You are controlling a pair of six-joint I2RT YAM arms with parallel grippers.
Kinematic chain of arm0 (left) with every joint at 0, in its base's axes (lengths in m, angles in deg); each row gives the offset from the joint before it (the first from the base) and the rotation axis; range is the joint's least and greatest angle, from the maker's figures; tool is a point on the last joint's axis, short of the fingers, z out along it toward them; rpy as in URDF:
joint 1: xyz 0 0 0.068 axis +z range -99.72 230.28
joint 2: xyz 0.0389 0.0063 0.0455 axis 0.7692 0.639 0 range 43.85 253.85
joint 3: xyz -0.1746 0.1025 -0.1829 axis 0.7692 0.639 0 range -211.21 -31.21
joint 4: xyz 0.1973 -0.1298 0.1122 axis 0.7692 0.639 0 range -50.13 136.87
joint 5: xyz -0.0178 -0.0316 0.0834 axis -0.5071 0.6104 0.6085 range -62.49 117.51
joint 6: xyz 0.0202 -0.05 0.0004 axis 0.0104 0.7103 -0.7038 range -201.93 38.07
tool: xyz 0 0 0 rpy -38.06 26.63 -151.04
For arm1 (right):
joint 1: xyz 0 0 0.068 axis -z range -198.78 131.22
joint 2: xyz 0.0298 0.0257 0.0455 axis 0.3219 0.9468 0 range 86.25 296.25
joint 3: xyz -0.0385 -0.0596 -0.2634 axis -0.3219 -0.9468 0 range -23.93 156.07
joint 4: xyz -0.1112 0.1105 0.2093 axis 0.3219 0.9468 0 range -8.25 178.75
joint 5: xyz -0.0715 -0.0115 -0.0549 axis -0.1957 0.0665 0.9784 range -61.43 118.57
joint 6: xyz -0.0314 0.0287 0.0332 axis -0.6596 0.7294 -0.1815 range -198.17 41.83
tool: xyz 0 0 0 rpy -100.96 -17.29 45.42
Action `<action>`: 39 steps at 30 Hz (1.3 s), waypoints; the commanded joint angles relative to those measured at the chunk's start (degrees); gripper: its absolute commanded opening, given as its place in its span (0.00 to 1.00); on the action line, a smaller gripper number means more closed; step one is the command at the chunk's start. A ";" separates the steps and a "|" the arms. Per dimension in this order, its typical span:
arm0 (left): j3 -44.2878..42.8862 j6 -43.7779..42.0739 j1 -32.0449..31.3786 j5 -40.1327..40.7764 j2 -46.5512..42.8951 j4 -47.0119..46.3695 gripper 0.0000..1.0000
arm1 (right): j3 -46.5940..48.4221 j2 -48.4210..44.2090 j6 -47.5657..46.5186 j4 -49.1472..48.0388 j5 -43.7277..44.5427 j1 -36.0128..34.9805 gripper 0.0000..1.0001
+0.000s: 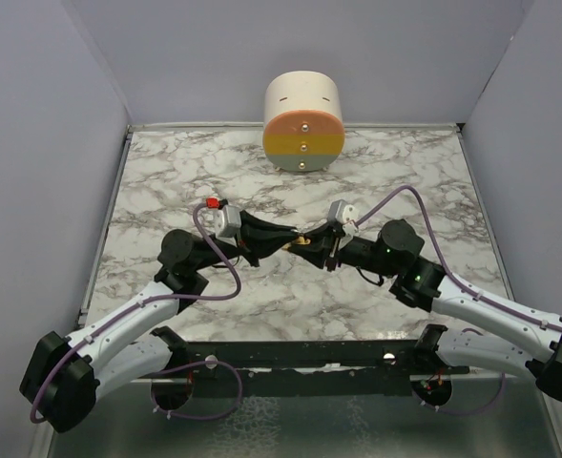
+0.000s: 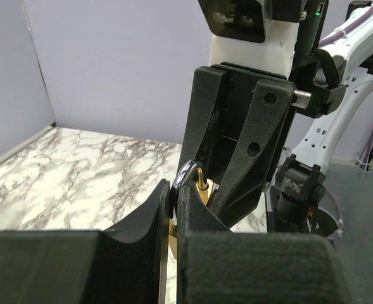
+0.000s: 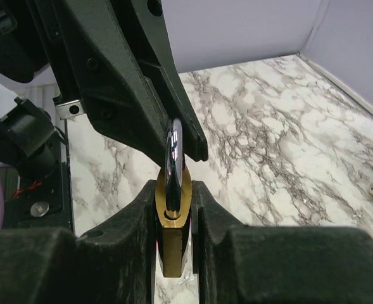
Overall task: Lock with the key
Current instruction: Lock the lock.
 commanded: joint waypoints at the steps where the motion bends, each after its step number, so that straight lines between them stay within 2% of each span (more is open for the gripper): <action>1: 6.37 3.28 -2.80 0.29 3.57 20.41 0.00 | 10.56 -3.53 -5.29 -25.08 -3.45 -2.29 0.02; 14: 7.02 3.63 -5.44 2.23 6.31 20.83 0.00 | 16.07 -2.65 -10.02 -23.62 -1.77 -2.25 0.02; 27: 7.61 2.43 -13.46 6.23 13.58 20.94 0.00 | 20.31 -0.75 -12.28 -22.25 -0.16 -2.29 0.02; 39: 6.65 1.50 -17.25 6.42 15.78 21.12 0.00 | 21.22 -0.41 -13.42 -23.36 -0.30 -2.26 0.02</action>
